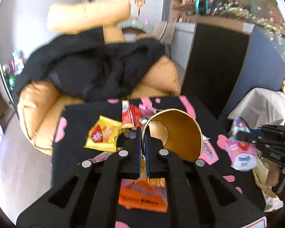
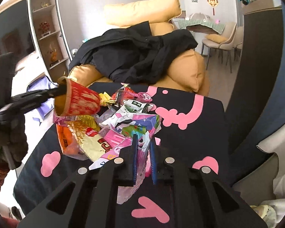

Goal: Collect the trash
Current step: 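Grasp the gold paper cup with the left gripper while the right holds the wrapper, then carry the cup and wrapper to the wastebasket and open both grippers, then move both tools back over the snack pile on the table, then grasp the red snack bag with the left gripper while the right grasps a pink sausage wrapper, then carry both wrappers to the wastebasket and open both grippers over it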

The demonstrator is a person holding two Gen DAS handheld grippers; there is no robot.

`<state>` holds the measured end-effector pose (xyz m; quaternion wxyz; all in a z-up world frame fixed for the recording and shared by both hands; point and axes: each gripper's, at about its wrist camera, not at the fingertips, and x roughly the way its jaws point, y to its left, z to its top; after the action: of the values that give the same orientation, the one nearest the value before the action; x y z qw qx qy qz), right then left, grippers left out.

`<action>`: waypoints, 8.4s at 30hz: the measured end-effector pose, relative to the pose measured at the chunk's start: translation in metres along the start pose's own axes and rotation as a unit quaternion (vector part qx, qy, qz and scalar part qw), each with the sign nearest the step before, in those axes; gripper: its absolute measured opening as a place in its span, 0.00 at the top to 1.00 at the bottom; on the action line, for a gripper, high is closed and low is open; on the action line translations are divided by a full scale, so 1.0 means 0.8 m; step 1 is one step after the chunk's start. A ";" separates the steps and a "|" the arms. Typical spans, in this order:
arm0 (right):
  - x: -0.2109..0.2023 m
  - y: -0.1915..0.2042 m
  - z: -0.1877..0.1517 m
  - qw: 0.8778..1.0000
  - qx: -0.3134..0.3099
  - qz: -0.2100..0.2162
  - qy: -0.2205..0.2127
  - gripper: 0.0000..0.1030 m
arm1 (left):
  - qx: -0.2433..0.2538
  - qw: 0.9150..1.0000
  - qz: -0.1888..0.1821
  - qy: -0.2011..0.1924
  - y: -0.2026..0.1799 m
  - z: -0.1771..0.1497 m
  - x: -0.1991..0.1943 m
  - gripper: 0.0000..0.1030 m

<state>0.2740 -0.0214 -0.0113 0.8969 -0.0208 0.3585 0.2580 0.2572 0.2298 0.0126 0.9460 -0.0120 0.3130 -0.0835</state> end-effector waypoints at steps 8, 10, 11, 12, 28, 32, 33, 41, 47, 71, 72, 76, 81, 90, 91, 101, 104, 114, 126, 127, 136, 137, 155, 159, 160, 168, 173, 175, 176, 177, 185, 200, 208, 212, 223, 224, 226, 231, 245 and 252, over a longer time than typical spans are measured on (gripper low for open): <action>-0.050 0.014 -0.026 1.000 -0.008 -0.003 -0.024 0.88 | -0.006 1.000 -0.026 -0.006 -0.035 -0.022 -0.062 0.97; -0.066 0.014 -0.038 0.999 -0.009 -0.006 -0.030 0.88 | -0.012 0.999 -0.036 -0.003 -0.047 -0.035 -0.072 0.97; -0.072 0.013 -0.045 0.999 -0.009 -0.008 -0.032 0.88 | -0.019 0.999 -0.043 0.000 -0.054 -0.044 -0.077 0.97; -0.078 0.012 -0.051 0.999 -0.009 -0.011 -0.033 0.88 | -0.027 0.998 -0.051 0.004 -0.061 -0.052 -0.080 0.97; -0.208 -0.103 -0.135 0.987 0.039 -0.138 -0.068 0.88 | -0.011 0.981 -0.185 0.054 -0.213 -0.064 -0.060 0.97; -0.241 -0.148 -0.158 0.977 0.062 -0.189 -0.072 0.88 | 0.015 0.967 -0.245 0.075 -0.275 -0.048 -0.045 0.97; -0.247 -0.157 -0.163 0.975 0.068 -0.198 -0.072 0.88 | 0.022 0.963 -0.258 0.081 -0.290 -0.045 -0.041 0.97; -0.297 -0.219 -0.206 0.953 0.115 -0.269 -0.078 0.88 | 0.048 0.928 -0.331 0.163 -0.402 -0.059 0.026 0.97; -0.307 -0.236 -0.220 0.947 0.120 -0.290 -0.077 0.88 | 0.058 0.915 -0.340 0.209 -0.444 -0.094 0.054 0.97; -0.217 -0.209 -0.248 0.968 0.125 -0.216 -0.027 0.88 | 0.082 0.964 -0.221 0.126 -0.387 -0.122 0.032 0.49; -0.211 -0.207 -0.250 0.969 0.126 -0.213 -0.028 0.88 | 0.077 0.964 -0.221 0.125 -0.381 -0.123 0.031 0.49; -0.195 -0.201 -0.253 0.970 0.116 -0.214 -0.014 0.88 | 0.065 0.965 -0.219 0.127 -0.369 -0.126 0.030 0.49; -0.186 -0.200 -0.256 0.972 0.116 -0.206 0.002 0.87 | 0.056 0.966 -0.214 0.131 -0.357 -0.131 0.031 0.48; -0.187 -0.209 -0.266 0.968 0.145 -0.204 0.024 0.61 | 0.039 0.971 -0.202 0.125 -0.329 -0.134 0.024 0.47; -0.190 -0.207 -0.265 0.969 0.143 -0.201 0.023 0.60 | 0.037 0.971 -0.200 0.124 -0.325 -0.134 0.023 0.47; -0.200 -0.172 -0.238 0.977 0.102 -0.185 0.008 0.54 | 0.004 0.982 -0.154 0.112 -0.251 -0.144 0.015 0.47; -0.193 -0.158 -0.228 0.981 0.086 -0.173 0.007 0.54 | -0.016 0.985 -0.133 0.104 -0.216 -0.148 0.010 0.47; -0.143 -0.092 -0.174 0.995 0.069 -0.078 -0.002 0.54 | -0.086 0.991 -0.083 0.060 -0.096 -0.160 -0.020 0.46; -0.022 -0.027 -0.021 0.992 -0.088 -0.090 -0.016 0.54 | -0.044 0.996 0.006 -0.079 0.086 -0.013 -0.036 0.37; -0.009 -0.029 -0.015 0.992 -0.089 -0.088 -0.011 0.54 | -0.047 0.997 0.002 -0.066 0.096 -0.003 -0.022 0.37; 0.102 -0.067 0.069 1.000 0.001 -0.002 0.019 0.54 | -0.111 0.987 -0.042 0.110 0.161 0.004 0.146 0.37; 0.113 -0.066 0.076 1.000 0.002 0.007 0.024 0.54 | -0.111 0.986 -0.045 0.115 0.159 0.000 0.153 0.37; 0.346 -0.034 0.147 0.981 -0.066 0.124 0.131 0.54 | 0.016 0.992 -0.088 0.092 0.129 0.080 0.185 0.37; 0.341 -0.044 0.130 0.971 -0.034 0.180 0.152 0.54 | 0.008 0.985 -0.110 0.133 0.116 0.087 0.229 0.37; 0.337 -0.044 0.127 0.970 -0.036 0.186 0.153 0.54 | 0.008 0.984 -0.109 0.144 0.111 0.085 0.238 0.37; 0.294 -0.024 0.102 0.968 -0.085 0.183 0.148 0.74 | 0.013 0.973 -0.105 0.204 0.076 0.058 0.269 0.59; 0.277 -0.011 0.096 0.973 -0.115 0.144 0.141 0.90 | -0.007 0.977 -0.077 0.201 0.075 0.049 0.258 0.85; 0.267 -0.014 0.093 0.975 -0.113 0.131 0.137 0.90 | -0.027 0.980 -0.078 0.180 0.081 0.048 0.236 0.86; 0.264 -0.016 0.093 0.977 -0.110 0.125 0.134 0.90 | -0.036 0.981 -0.079 0.173 0.085 0.047 0.225 0.86; 0.260 -0.020 0.095 0.979 -0.102 0.119 0.130 0.90 | -0.045 0.982 -0.081 0.167 0.087 0.046 0.214 0.86; 0.254 -0.025 0.124 0.980 -0.090 0.129 0.125 0.65 | -0.080 0.986 -0.062 0.135 0.096 0.030 0.137 0.86; 0.311 -0.020 0.175 0.982 -0.113 0.074 0.132 0.64 | -0.108 0.986 -0.039 0.122 0.133 0.004 0.135 0.86; 0.356 -0.011 0.210 0.981 -0.120 0.116 0.104 0.64 | -0.112 0.984 -0.048 0.130 0.135 -0.006 0.144 0.86; 0.391 -0.001 0.203 0.972 -0.140 0.127 0.139 0.64 | -0.124 0.982 -0.049 0.136 0.142 -0.011 0.147 0.86; 0.373 0.012 0.154 0.963 -0.135 0.138 0.188 0.60 | -0.143 0.979 -0.059 0.132 0.139 -0.023 0.146 0.86; 0.369 0.011 0.150 0.962 -0.139 0.136 0.190 0.60 | -0.144 0.979 -0.060 0.131 0.138 -0.024 0.143 0.86; 0.357 0.013 0.140 0.963 -0.144 0.126 0.189 0.60 | -0.143 0.980 -0.059 0.128 0.134 -0.025 0.138 0.86; 0.314 0.023 0.113 0.972 -0.168 0.069 0.148 0.64 | -0.141 0.981 -0.056 0.119 0.121 -0.029 0.123 0.86; 0.108 0.023 0.136 0.991 -0.134 0.010 -0.011 0.65 | -0.120 0.991 -0.047 0.035 0.072 0.002 0.023 0.86; 0.029 0.021 0.100 0.991 -0.127 -0.019 -0.027 0.65 | -0.127 0.990 -0.064 0.013 0.033 -0.016 -0.012 0.86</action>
<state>0.3308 0.0211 0.0349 0.9012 -0.1344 0.2980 0.2846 0.2458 0.2574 0.0063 0.9255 -0.1505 0.3319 -0.1034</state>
